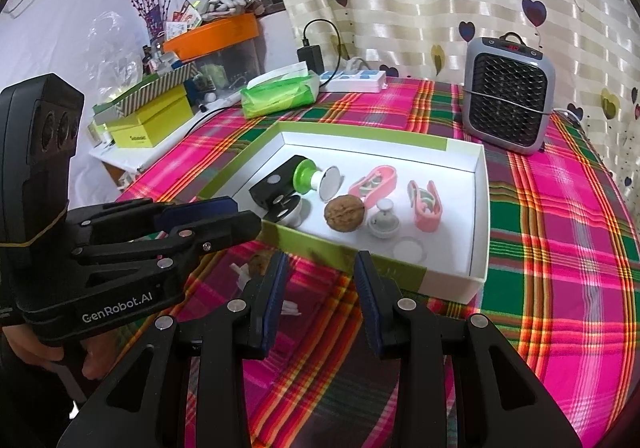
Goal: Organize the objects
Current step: 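Pull both tools back to the walnut and white cable on the table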
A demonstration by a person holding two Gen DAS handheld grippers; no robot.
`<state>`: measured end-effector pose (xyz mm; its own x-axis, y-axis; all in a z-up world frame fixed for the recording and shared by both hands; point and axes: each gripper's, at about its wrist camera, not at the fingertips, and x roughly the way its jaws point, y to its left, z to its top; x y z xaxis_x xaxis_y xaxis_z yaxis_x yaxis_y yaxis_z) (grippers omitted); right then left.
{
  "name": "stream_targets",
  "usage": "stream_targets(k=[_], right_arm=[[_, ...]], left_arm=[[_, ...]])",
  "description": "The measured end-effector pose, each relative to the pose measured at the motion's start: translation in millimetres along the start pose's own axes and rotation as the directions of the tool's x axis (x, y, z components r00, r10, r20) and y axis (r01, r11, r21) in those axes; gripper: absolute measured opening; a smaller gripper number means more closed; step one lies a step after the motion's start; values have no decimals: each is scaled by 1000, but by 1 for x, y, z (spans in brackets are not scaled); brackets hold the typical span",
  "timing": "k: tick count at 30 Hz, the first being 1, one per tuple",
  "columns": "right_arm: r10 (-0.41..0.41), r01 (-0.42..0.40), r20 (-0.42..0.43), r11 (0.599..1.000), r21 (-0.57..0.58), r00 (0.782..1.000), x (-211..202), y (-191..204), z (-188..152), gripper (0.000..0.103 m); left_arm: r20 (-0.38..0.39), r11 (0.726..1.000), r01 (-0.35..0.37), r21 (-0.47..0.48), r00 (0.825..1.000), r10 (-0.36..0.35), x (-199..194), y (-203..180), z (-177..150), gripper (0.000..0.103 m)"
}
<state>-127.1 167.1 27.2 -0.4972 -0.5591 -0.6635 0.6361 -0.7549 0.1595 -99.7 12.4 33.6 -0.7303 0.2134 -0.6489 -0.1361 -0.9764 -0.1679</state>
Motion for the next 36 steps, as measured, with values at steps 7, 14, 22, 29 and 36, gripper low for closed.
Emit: stream_targets(k=[7, 14, 22, 29, 36], right_arm=[[10, -10, -5, 1000, -9, 1000, 0, 4, -3, 36], [17, -17, -13, 1000, -10, 1000, 0, 3, -7, 36], [20, -20, -27, 1000, -5, 999, 3, 0, -12, 36], [29, -29, -32, 1000, -2, 999, 5, -3, -13, 36], [36, -36, -39, 999, 1, 999, 7, -5, -14, 36]], left_arm=[[-5, 1000, -2, 5, 1000, 2, -2, -1, -5, 25], [-20, 1000, 0, 2, 1000, 0, -1, -1, -13, 26], [-39, 1000, 6, 12, 999, -6, 4, -4, -16, 32], [-73, 1000, 7, 15, 997, -6, 16, -5, -17, 33], [-104, 1000, 6, 22, 995, -3, 28, -9, -15, 33]])
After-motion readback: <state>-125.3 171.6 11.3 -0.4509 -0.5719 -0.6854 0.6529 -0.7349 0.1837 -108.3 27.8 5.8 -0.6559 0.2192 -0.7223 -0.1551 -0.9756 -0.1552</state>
